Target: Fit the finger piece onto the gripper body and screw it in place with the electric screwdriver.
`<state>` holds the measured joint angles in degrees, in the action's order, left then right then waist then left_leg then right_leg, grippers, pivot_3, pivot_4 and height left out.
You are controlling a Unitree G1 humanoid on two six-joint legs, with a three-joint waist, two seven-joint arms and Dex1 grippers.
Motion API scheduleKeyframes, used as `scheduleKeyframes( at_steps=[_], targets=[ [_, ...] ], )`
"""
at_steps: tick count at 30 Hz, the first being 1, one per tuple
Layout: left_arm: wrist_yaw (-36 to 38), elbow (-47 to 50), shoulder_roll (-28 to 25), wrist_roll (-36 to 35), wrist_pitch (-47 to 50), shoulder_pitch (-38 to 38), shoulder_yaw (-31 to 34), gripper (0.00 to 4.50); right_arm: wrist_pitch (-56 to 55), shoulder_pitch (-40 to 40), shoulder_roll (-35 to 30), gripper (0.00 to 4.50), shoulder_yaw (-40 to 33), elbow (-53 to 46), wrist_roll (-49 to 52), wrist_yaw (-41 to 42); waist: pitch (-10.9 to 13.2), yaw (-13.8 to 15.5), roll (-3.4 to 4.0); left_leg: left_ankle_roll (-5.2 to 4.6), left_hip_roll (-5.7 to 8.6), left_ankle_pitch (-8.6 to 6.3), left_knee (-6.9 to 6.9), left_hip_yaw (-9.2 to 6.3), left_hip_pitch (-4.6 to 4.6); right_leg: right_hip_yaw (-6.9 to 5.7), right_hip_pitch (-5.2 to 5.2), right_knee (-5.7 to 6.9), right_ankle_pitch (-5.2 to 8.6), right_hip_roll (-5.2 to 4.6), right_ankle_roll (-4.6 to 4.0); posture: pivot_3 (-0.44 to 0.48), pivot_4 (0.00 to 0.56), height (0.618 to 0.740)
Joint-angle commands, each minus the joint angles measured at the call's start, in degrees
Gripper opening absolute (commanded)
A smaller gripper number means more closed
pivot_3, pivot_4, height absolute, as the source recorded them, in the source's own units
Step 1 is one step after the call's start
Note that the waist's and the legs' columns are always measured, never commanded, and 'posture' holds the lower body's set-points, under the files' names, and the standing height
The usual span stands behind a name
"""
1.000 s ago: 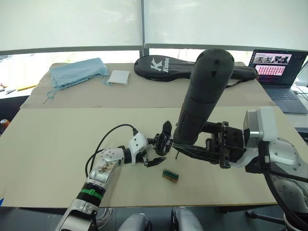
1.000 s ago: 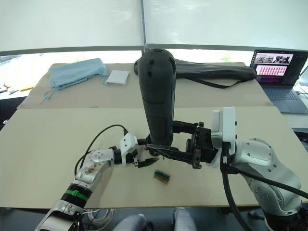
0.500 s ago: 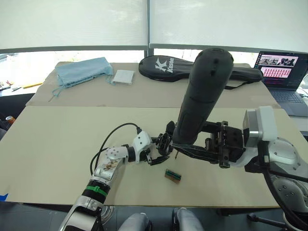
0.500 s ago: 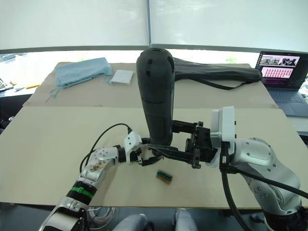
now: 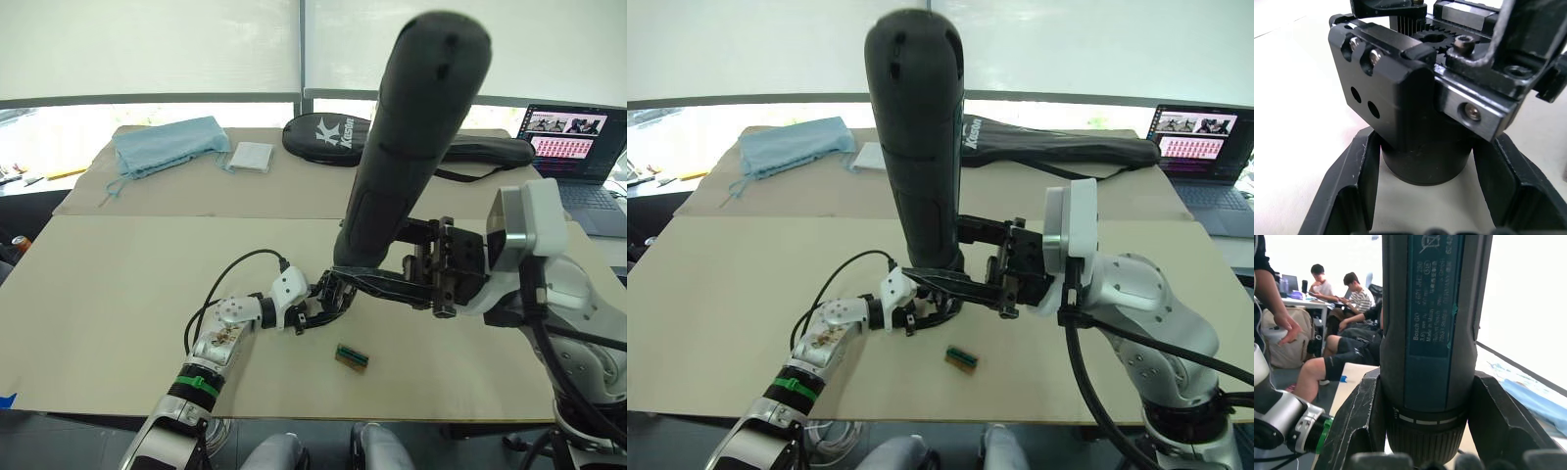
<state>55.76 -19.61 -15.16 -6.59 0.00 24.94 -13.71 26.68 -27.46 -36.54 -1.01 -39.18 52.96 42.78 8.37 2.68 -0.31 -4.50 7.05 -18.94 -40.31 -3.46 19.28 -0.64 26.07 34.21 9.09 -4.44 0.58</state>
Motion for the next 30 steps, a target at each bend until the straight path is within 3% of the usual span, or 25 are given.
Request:
scheduleKeyframes(
  at_steps=[1, 30],
  targets=[
    [0.16, -1.37, 0.13, 1.03, 1.08, -0.42, -1.47, 2.27, -0.3, -3.64, 1.69, 1.91, 0.67, 0.89, -1.26, -0.9, 0.0, -0.01, 0.0, 0.0, 0.0, 0.0, 0.0, 0.0, 0.01, 0.0, 0.0, 0.0, 0.0, 0.0, 0.0, 0.0, 0.15, 0.74],
    [0.11, 2.35, -0.86, 0.68, 4.14, -2.7, -1.82, 2.27, -5.21, -5.93, 11.26, 1.91, 7.33, 11.56, -18.18, 5.33, -0.01, -0.54, 0.01, 0.0, 0.04, 0.0, 0.02, -0.01, 0.02, -0.16, 0.09, 0.01, 0.0, 0.04, 0.0, 0.0, 0.15, 0.74]
  ],
)
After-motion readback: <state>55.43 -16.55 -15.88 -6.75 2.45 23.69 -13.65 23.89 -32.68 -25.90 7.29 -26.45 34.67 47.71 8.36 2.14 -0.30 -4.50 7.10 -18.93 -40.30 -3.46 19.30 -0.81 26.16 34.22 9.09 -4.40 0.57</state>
